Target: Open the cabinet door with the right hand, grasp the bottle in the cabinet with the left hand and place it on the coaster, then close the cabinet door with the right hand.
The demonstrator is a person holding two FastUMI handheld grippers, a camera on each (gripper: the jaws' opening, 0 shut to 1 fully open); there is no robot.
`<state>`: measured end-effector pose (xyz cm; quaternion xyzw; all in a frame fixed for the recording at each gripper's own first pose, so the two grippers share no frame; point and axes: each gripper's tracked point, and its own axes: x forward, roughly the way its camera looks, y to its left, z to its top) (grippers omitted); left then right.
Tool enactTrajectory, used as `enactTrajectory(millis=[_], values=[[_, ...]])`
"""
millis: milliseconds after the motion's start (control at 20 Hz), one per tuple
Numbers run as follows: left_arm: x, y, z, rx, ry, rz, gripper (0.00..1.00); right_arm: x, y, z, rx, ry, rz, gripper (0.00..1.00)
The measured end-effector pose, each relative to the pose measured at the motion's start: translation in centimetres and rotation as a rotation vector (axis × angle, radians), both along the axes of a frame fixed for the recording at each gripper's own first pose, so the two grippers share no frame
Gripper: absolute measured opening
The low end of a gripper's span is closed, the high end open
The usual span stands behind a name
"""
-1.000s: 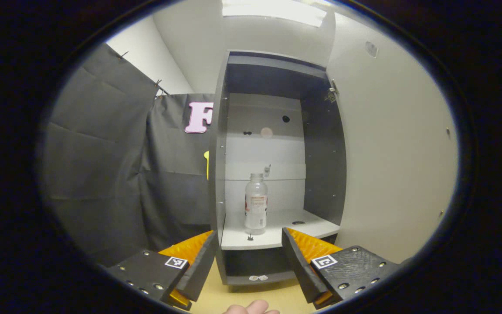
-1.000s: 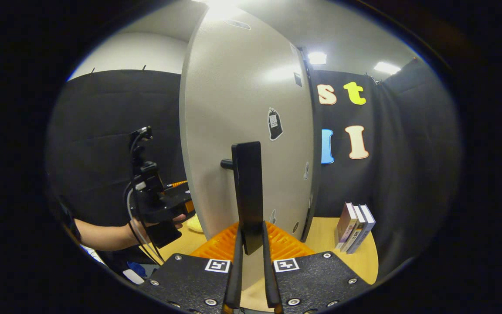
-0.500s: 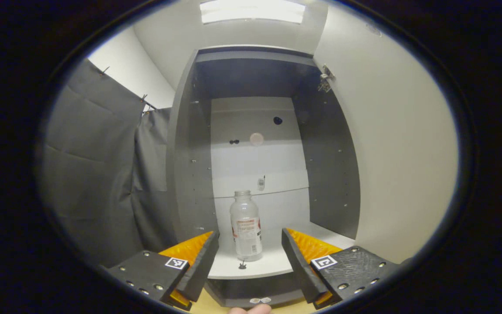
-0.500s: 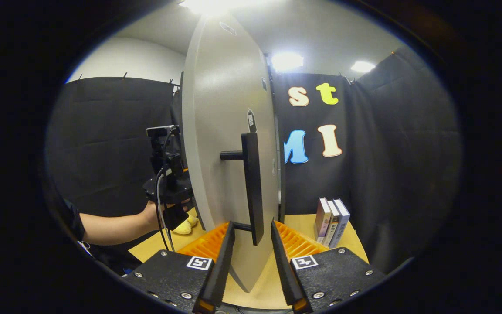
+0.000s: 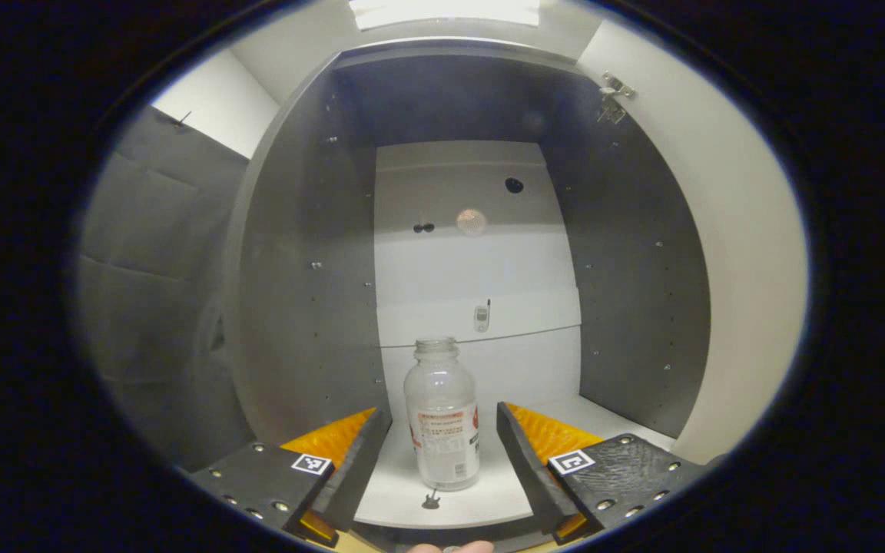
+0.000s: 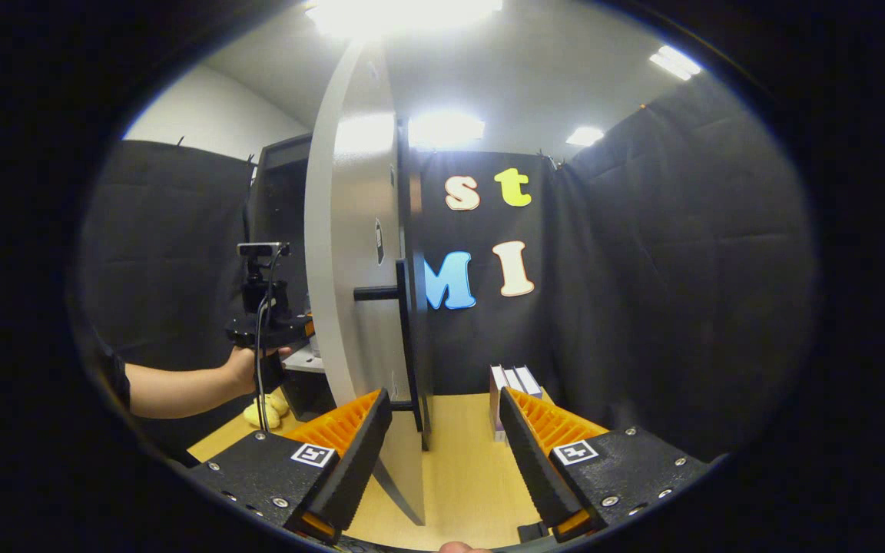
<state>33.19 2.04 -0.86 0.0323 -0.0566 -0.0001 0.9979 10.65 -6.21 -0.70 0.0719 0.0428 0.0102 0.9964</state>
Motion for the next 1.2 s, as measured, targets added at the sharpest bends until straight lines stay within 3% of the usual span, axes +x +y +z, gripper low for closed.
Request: enactTrajectory(millis=[100,200,450,600,650,700,750,800,1150,1200], values=[[1.8,0.2,-0.6,-0.002,0.012,0.004,0.85,0.0,0.0,0.3,0.088,-0.006,0.022,0.91],[3.3,0.5,-1.3,0.003,0.023,0.021,0.87,0.2,-0.9,-0.4,0.092,0.017,0.015,0.94],[6.7,-0.3,-2.5,0.005,0.035,0.013,0.87,0.7,-0.6,-0.1,0.021,0.009,0.054,0.95],[7.5,-0.9,-2.0,0.02,0.008,0.011,0.87,1.3,-1.2,-0.2,-0.094,0.008,0.041,0.95],[7.5,-0.9,-2.1,0.009,0.003,0.012,0.87,1.2,-1.2,0.4,-0.123,-0.005,0.031,0.89],[7.5,-0.8,-1.9,-0.004,-0.001,0.012,0.87,1.2,-1.2,0.5,-0.128,-0.005,0.023,0.94],[7.4,-0.5,-1.6,-0.019,-0.005,0.018,0.8,1.1,-1.0,0.4,-0.124,-0.002,0.025,0.89],[7.0,-0.1,-1.9,-0.033,-0.003,0.019,0.74,1.3,-0.9,0.1,-0.118,-0.002,0.029,0.94],[3.1,-0.6,0.0,-0.054,-0.014,-0.06,0.73,1.7,-1.1,-0.2,-0.07,-0.014,0.009,0.92],[2.4,-0.7,0.4,-0.049,-0.018,-0.069,0.74,1.7,-1.2,-0.2,-0.074,-0.013,0.002,0.95]])
